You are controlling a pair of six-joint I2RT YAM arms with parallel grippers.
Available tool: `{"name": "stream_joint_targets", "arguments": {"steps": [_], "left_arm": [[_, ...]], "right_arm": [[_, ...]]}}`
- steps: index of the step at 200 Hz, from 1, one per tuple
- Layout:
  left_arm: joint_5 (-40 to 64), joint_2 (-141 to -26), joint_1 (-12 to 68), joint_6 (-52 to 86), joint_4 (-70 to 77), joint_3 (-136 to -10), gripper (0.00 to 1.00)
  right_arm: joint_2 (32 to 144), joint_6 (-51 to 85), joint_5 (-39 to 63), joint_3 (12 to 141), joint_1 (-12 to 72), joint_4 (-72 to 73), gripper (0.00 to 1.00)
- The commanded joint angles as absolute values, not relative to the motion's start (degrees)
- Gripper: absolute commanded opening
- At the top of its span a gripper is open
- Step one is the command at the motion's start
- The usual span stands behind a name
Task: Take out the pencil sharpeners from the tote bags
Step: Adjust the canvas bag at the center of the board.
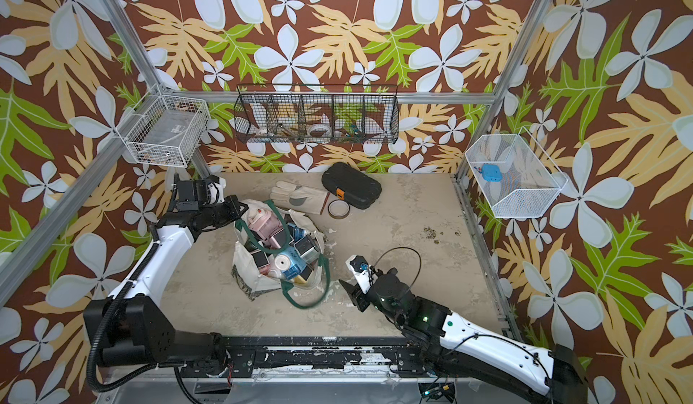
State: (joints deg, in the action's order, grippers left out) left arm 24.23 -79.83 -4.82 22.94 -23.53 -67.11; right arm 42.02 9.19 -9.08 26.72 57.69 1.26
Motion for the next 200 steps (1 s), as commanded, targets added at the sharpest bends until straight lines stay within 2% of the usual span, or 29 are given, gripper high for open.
{"name": "stream_joint_targets", "arguments": {"steps": [1, 12, 29, 76, 116, 129, 155, 200], "left_arm": [[24.0, -79.4, -5.1, 23.4, -22.6, -67.2, 0.0], [24.3, -79.4, -5.1, 23.4, -22.6, -67.3, 0.0], [24.2, -79.5, -5.1, 23.4, -22.7, -67.3, 0.0], [24.1, -79.5, -5.1, 23.4, -22.6, -66.9, 0.0], [24.1, -79.2, -5.1, 23.4, -22.6, -66.8, 0.0], [24.1, -79.3, -5.1, 23.4, -22.6, -66.7, 0.0], [24.2, -79.1, -5.1, 23.4, -22.6, -66.5, 0.0], [24.2, -79.1, -5.2, 23.4, -22.6, -66.6, 0.0]], "right_arm": [[39.0, 11.6, -7.3, 29.9, 57.7, 2.0, 0.59], [38.4, 12.5, -6.6, 31.0, 57.7, 1.9, 0.63], [42.1, 11.3, -3.7, 32.5, 57.7, 3.9, 0.63], [69.1, 13.2, -0.4, 54.3, 57.8, -1.5, 0.58], [87.7, 18.1, -4.1, 73.0, 56.4, -8.4, 0.56], [91.4, 19.9, -3.0, 76.3, 54.3, -9.1, 0.54], [96.8, 22.5, 6.0, 79.7, 50.1, -8.2, 0.51], [101.1, 22.5, 12.0, 82.8, 49.9, -8.9, 0.48]]}}
